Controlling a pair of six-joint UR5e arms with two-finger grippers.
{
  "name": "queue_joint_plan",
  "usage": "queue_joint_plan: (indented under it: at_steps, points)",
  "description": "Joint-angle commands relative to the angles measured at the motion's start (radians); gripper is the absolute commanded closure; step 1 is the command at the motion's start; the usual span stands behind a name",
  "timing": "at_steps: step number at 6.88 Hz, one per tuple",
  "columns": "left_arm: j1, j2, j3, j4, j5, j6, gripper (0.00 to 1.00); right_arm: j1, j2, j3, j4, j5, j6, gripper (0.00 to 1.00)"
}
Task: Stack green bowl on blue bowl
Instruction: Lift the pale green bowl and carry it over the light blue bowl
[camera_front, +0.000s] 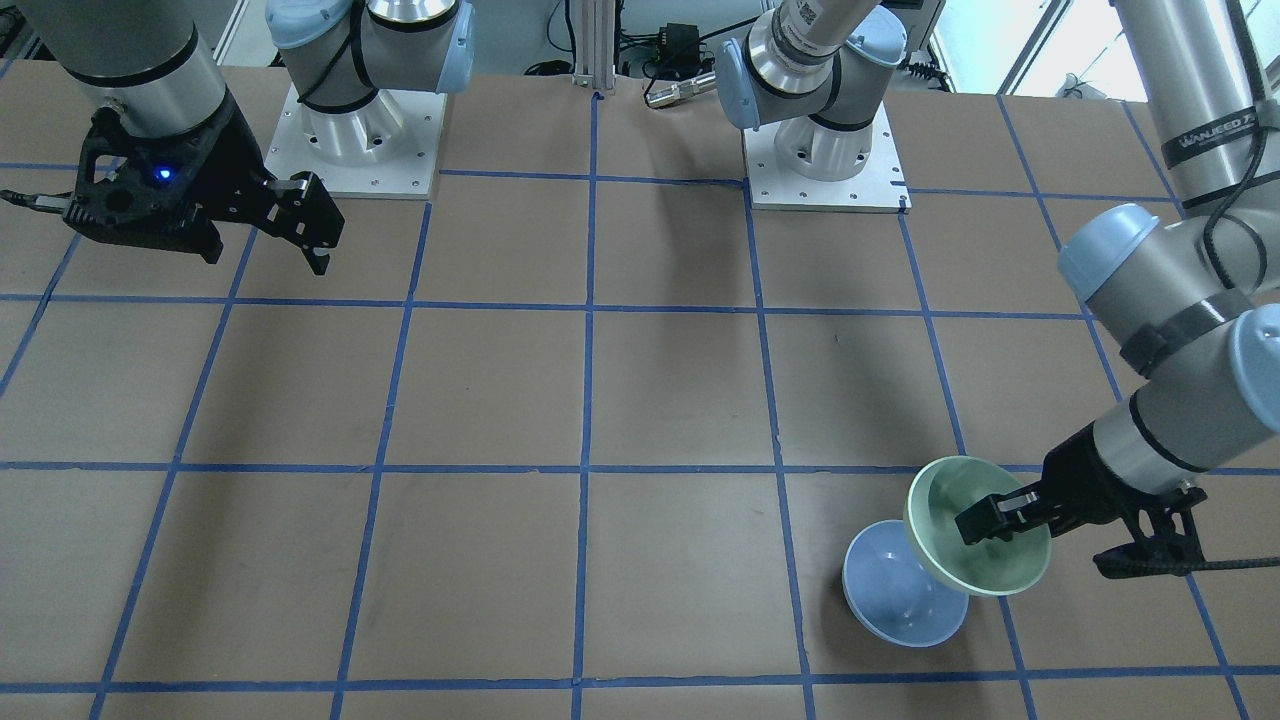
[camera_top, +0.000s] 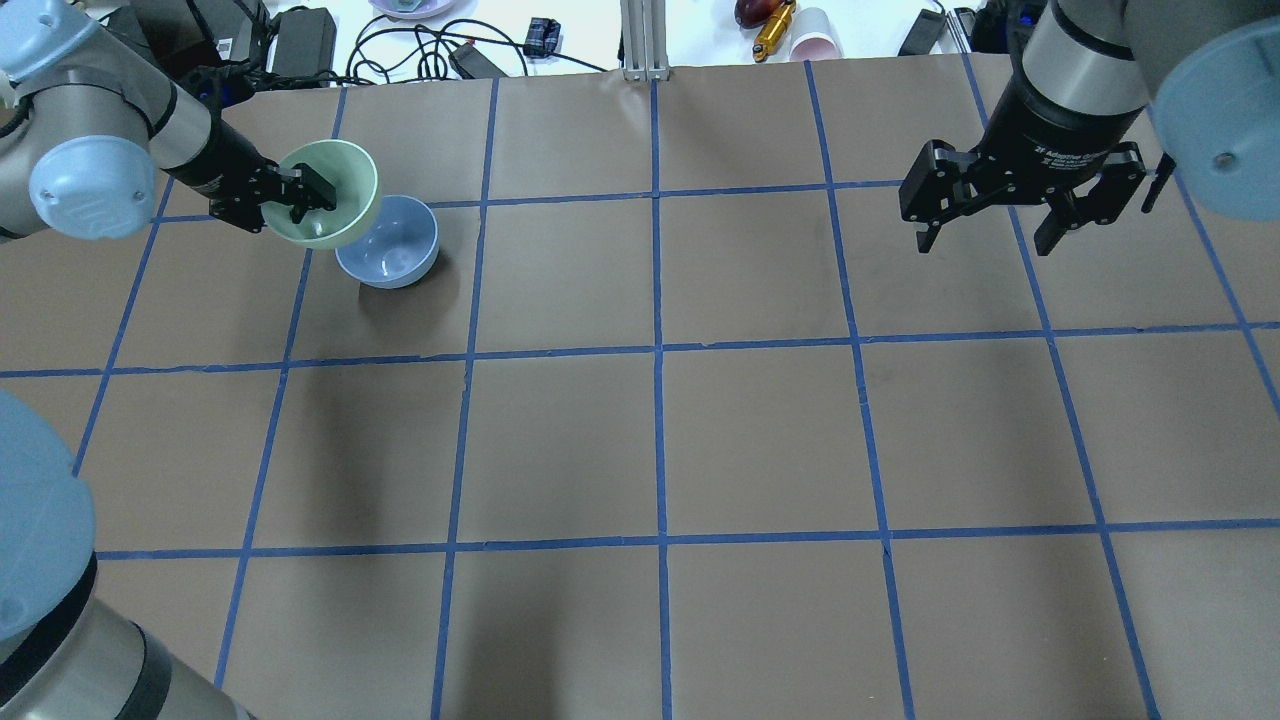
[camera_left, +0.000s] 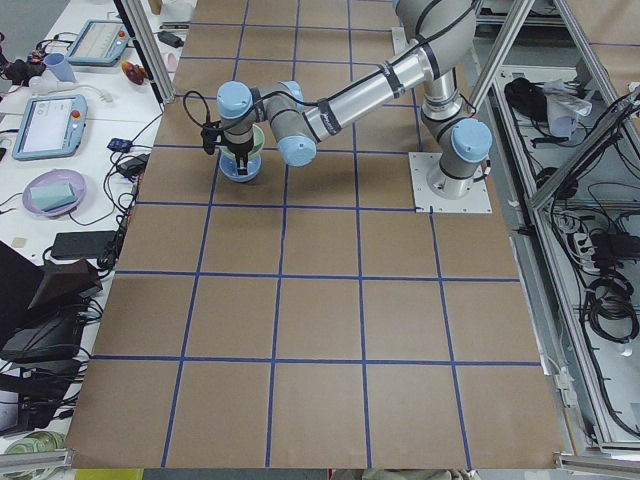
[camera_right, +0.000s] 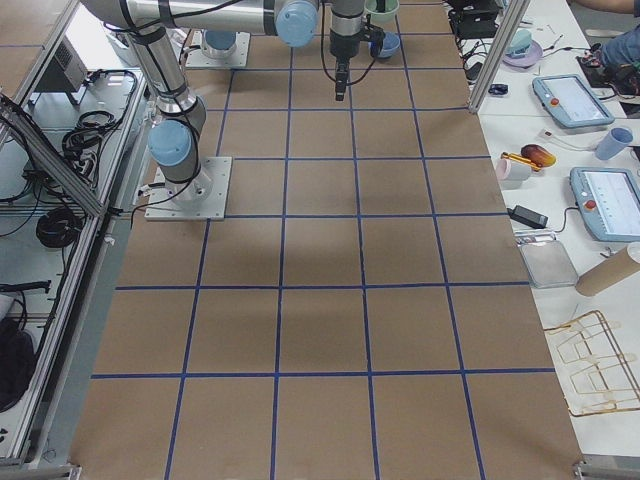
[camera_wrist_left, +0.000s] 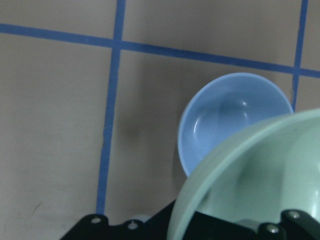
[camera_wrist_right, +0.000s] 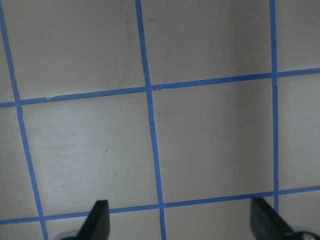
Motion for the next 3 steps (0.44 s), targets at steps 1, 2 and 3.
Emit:
queue_joint_plan:
  at_steps: [1, 2, 3]
  points:
    - [-0.022, -0.077, 0.037, 0.031, 0.0, -0.024, 0.95, 0.0, 0.0, -0.001, 0.0, 0.0, 0.0, 0.0]
    - [-0.028, -0.09, 0.039, 0.032, 0.003, -0.024, 0.95, 0.0, 0.0, -0.001, 0.0, 0.0, 0.0, 0.0]
    - [-0.047, -0.098, 0.04, 0.034, 0.003, -0.052, 0.94, 0.0, 0.0, -0.001, 0.0, 0.0, 0.0, 0.0]
